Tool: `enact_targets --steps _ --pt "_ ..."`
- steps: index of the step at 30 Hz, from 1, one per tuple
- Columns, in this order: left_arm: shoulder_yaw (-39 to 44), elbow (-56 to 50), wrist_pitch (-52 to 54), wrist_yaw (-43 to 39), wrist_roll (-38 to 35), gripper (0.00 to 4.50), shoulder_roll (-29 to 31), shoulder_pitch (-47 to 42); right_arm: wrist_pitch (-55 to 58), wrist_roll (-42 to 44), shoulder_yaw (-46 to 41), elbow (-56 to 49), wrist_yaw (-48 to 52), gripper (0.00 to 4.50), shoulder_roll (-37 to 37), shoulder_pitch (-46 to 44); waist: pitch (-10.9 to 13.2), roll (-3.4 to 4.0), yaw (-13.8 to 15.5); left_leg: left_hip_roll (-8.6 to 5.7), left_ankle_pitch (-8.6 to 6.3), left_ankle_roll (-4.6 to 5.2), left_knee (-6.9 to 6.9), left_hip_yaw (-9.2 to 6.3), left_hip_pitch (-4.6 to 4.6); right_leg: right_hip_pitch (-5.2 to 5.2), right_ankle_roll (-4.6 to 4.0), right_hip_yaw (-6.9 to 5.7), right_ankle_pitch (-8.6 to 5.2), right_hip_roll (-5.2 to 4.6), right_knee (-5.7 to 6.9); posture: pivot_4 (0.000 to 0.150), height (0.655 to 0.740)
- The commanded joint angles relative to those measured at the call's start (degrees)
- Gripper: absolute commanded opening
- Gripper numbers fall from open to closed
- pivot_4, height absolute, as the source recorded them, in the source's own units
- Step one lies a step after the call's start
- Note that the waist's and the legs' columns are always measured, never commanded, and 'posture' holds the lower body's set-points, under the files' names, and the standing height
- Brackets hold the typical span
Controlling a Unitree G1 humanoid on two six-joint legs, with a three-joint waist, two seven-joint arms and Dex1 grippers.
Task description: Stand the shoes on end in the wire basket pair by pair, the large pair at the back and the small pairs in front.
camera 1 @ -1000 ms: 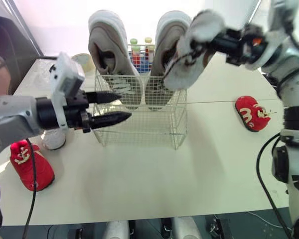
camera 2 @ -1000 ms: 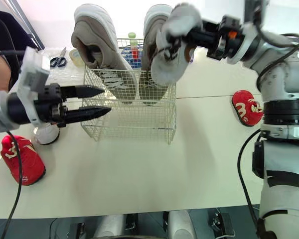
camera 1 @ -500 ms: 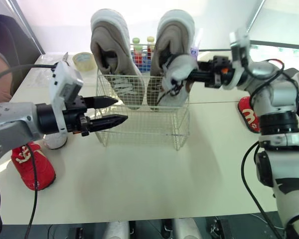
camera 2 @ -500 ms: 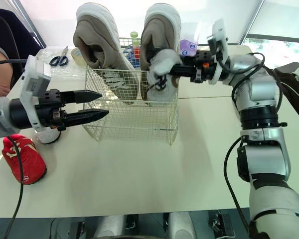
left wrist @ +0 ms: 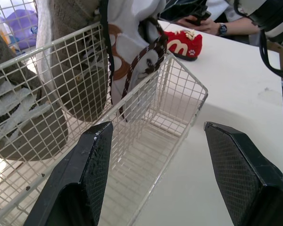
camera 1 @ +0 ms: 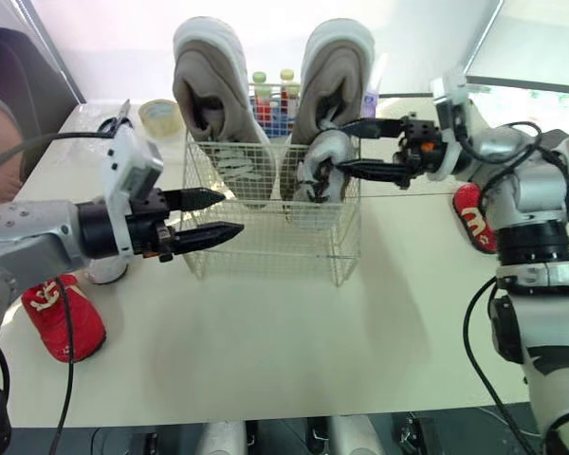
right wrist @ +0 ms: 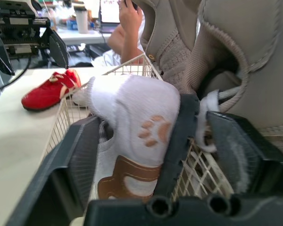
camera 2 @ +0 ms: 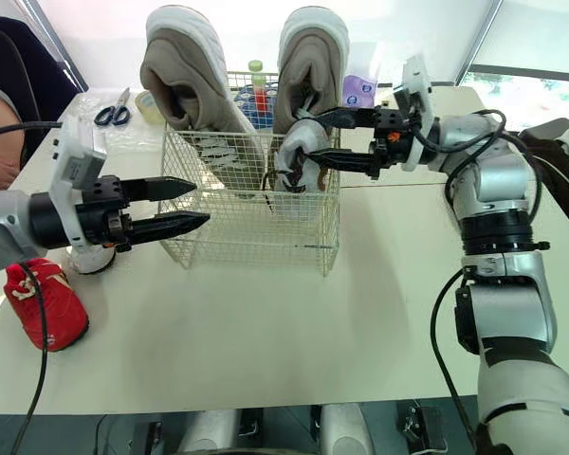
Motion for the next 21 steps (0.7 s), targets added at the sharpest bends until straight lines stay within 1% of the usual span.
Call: enact_targets --steps 1,7,9,12,13,14,16,17,19,21 --pt "0.8 -0.5 -1.0 -0.6 0.9 3.18 0.1 -0.1 2.4 1.9 -3.8 -5.3 -0.6 3.86 -2.7 1.1 0.0 0.0 0.0 0.0 0.0 0.0 0.0 0.0 0.0 0.0 0.0 0.0 0.0 0.0 0.0 0.15 0.74" --pt "-0.4 1.2 -1.4 -2.8 2.9 3.18 -0.3 0.0 11.3 6.7 -6.1 -17.9 -3.0 3.86 -5.0 5.7 0.0 0.0 -0.2 0.01 0.01 -0.02 0.0 0.0 0.03 0.0 0.0 0.0 0.0 0.01 0.03 0.15 0.74" --pt "-0.8 1.7 -1.5 -3.0 3.3 3.18 -0.8 -0.6 13.0 6.3 -6.5 -20.0 -4.4 3.86 -6.5 7.0 0.0 0.0 0.0 0.02 0.02 -0.04 0.0 -0.01 0.05 0.01 0.0 0.0 0.0 0.03 0.06 0.15 0.74" --pt "-0.4 2.6 -0.8 -2.4 1.6 3.18 -2.3 -2.5 15.1 6.7 -9.4 -20.9 -7.1 3.86 -8.8 8.9 0.0 -0.04 0.3 0.0 0.02 -0.04 0.01 -0.02 0.05 0.03 0.0 0.0 0.0 0.02 0.06 0.15 0.74" --pt "-0.3 2.9 -0.5 -2.2 0.7 3.18 -2.8 -3.1 16.0 7.2 -10.7 -21.4 -8.4 4.13 -9.4 9.6 0.0 -0.05 0.4 -0.03 0.02 -0.04 0.02 -0.03 0.04 0.04 0.0 -0.01 0.0 -0.01 0.05 0.15 0.74" --pt "-0.4 3.3 -0.1 -2.1 0.0 3.41 -3.3 -3.7 16.8 7.7 -11.8 -21.8 -9.3 4.42 -9.9 10.3 0.0 -0.05 0.5 -0.04 0.01 -0.02 0.04 -0.03 0.04 0.06 0.0 0.0 0.0 -0.02 0.04 0.15 0.74" --pt "-0.8 4.1 0.7 -1.6 -1.3 3.92 -4.4 -4.9 18.2 8.6 -13.5 -22.8 -10.7 4.5 -10.6 11.4 0.0 -0.05 0.8 -0.05 0.01 -0.01 0.04 -0.02 0.05 0.06 0.0 0.0 0.0 -0.03 0.04 0.15 0.74" --pt "-0.9 4.5 0.6 -1.9 -1.7 4.46 -5.0 -5.3 19.4 9.5 -14.4 -23.8 -11.6 4.5 -10.9 12.1 0.0 -0.05 0.9 -0.05 0.01 -0.01 0.04 -0.02 0.05 0.06 0.0 0.01 0.0 -0.03 0.04 0.15 0.74" --pt "-1.2 5.0 0.3 -1.8 -1.7 4.49 -6.1 -6.0 20.9 10.5 -15.6 -25.2 -13.2 4.5 -11.3 12.7 0.0 -0.05 0.9 -0.03 0.01 -0.01 0.03 -0.03 0.06 0.06 0.0 0.01 0.0 0.0 0.05 0.15 0.74" --pt "-0.9 6.1 0.0 0.1 -1.1 4.49 -7.5 -6.8 23.3 12.1 -16.7 -25.8 -14.4 4.5 -12.2 12.0 0.0 -0.05 0.9 -0.01 0.02 -0.03 0.03 -0.02 0.08 0.06 0.0 0.02 0.0 0.02 0.07 0.15 0.74"
